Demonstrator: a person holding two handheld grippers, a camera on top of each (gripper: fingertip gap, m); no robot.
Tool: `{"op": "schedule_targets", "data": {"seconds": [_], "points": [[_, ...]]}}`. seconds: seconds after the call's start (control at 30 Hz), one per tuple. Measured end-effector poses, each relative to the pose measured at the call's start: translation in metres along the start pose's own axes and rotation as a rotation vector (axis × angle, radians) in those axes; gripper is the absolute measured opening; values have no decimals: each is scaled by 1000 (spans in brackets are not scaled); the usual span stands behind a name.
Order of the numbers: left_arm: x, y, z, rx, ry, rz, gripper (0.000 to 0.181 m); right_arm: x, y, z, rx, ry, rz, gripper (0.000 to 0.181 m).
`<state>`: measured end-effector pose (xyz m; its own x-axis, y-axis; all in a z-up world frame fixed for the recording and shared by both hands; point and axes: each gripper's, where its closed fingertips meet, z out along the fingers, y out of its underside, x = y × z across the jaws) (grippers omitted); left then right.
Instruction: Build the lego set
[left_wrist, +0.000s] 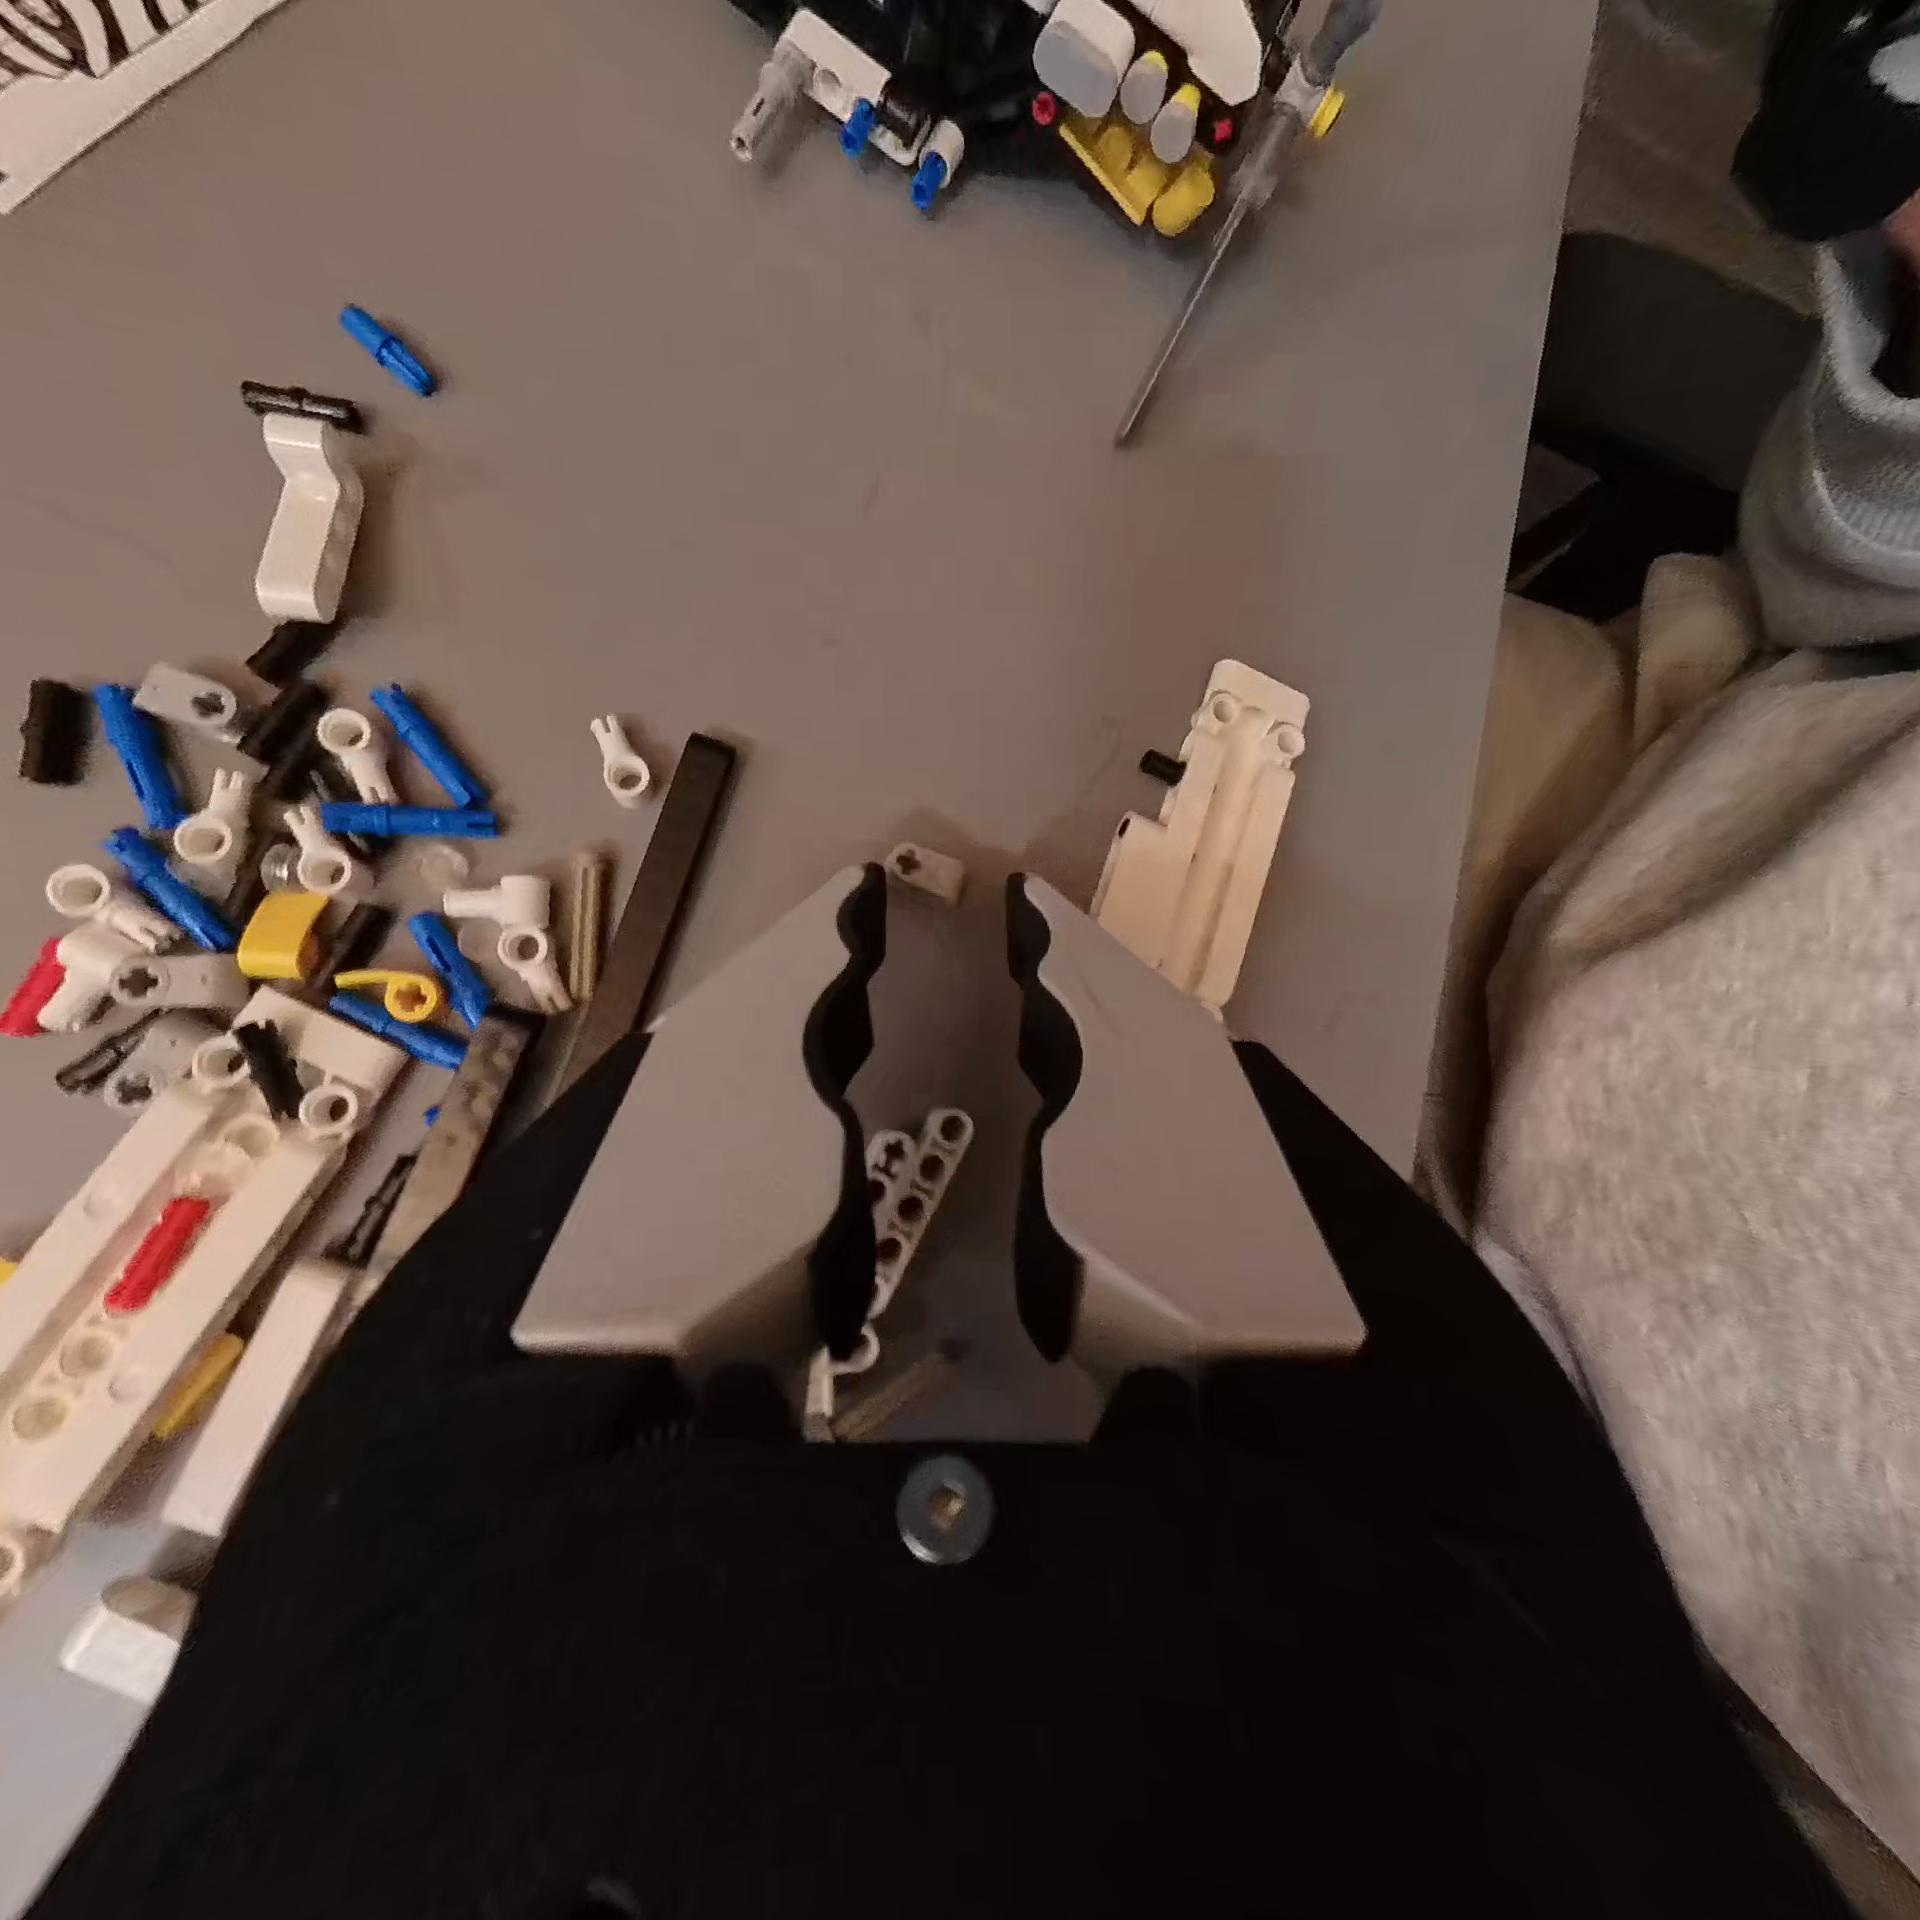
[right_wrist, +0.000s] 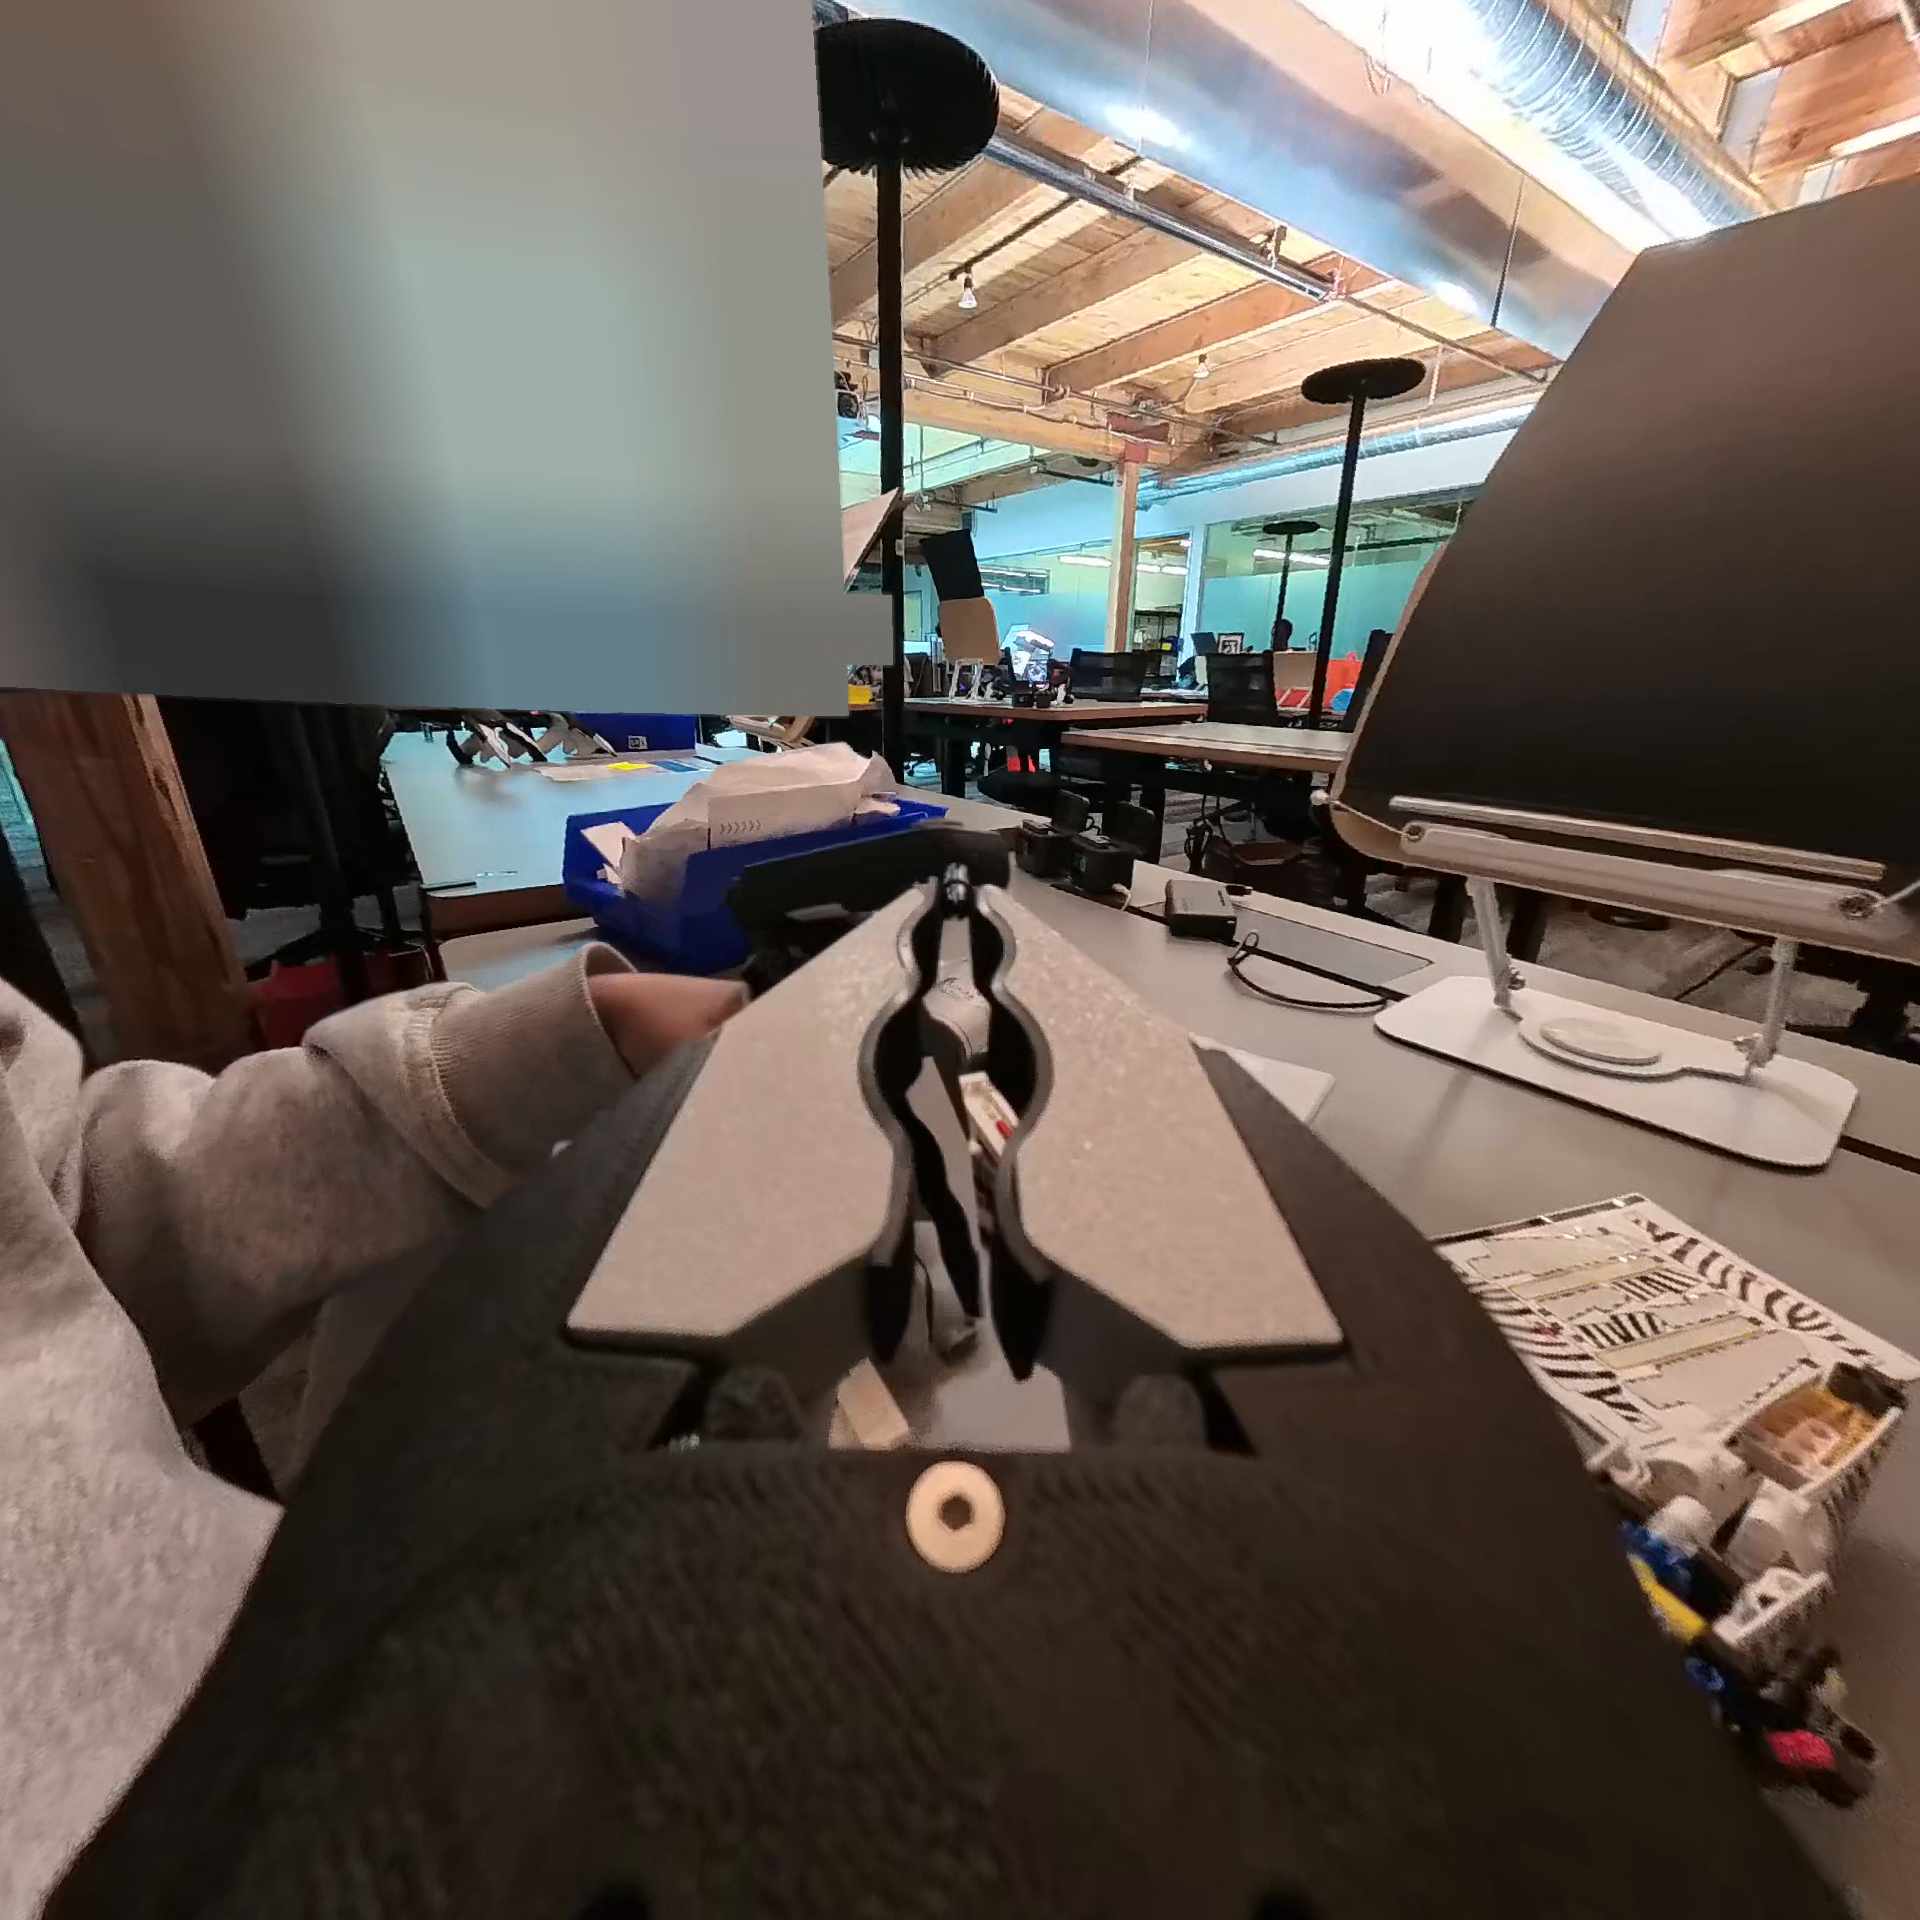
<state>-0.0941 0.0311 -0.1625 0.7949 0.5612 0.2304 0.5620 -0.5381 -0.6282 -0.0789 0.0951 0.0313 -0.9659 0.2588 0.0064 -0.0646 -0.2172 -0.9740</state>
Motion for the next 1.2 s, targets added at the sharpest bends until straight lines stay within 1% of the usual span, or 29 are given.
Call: {"op": "schedule_targets", "data": {"seconds": [0.13, 0.17, 0.23, 0.3, 0.37, 0.4, 0.5, 0.63, 0.73, 0.9, 1.07, 1.2], "points": [[-1, 7, -7, 21, -15, -5, 5, 0, 7, -2, -5, -3, 26, 2], [-4, 6, -7, 31, -29, -5, 6, 0, 8, -2, -5, -6, 35, 2], [-8, 1, -6, 58, -48, -14, 16, -1, 11, 0, -9, -11, 47, 2], [-7, -3, -3, 72, -40, -25, 27, -2, 13, 2, -14, -15, 50, 1], [-3, -3, 3, 60, -25, -24, 31, -3, 15, 3, -22, -15, 44, 1], [-2, -2, 5, 51, -29, -17, 30, -3, 16, 4, -26, -14, 39, 1], [-2, -1, 6, 39, -37, 4, 15, -4, 21, 6, -41, -17, 33, 1], [-2, -4, 3, 59, -34, 13, 13, -5, 29, 10, -60, -28, 49, 2], [-1, -16, -4, 150, -4, 0, 14, -4, 33, 12, -66, -36, 72, 2], [-1, -40, -25, 351, 54, -34, 13, -1, 39, 16, -77, -36, 93, 2], [-3, -45, -36, 441, 67, 4, 14, -3, 48, 22, -106, -41, 97, 2], [2, -59, -52, 591, 94, 33, 14, 3, 58, 25, -147, -4, 93, 2]]}}
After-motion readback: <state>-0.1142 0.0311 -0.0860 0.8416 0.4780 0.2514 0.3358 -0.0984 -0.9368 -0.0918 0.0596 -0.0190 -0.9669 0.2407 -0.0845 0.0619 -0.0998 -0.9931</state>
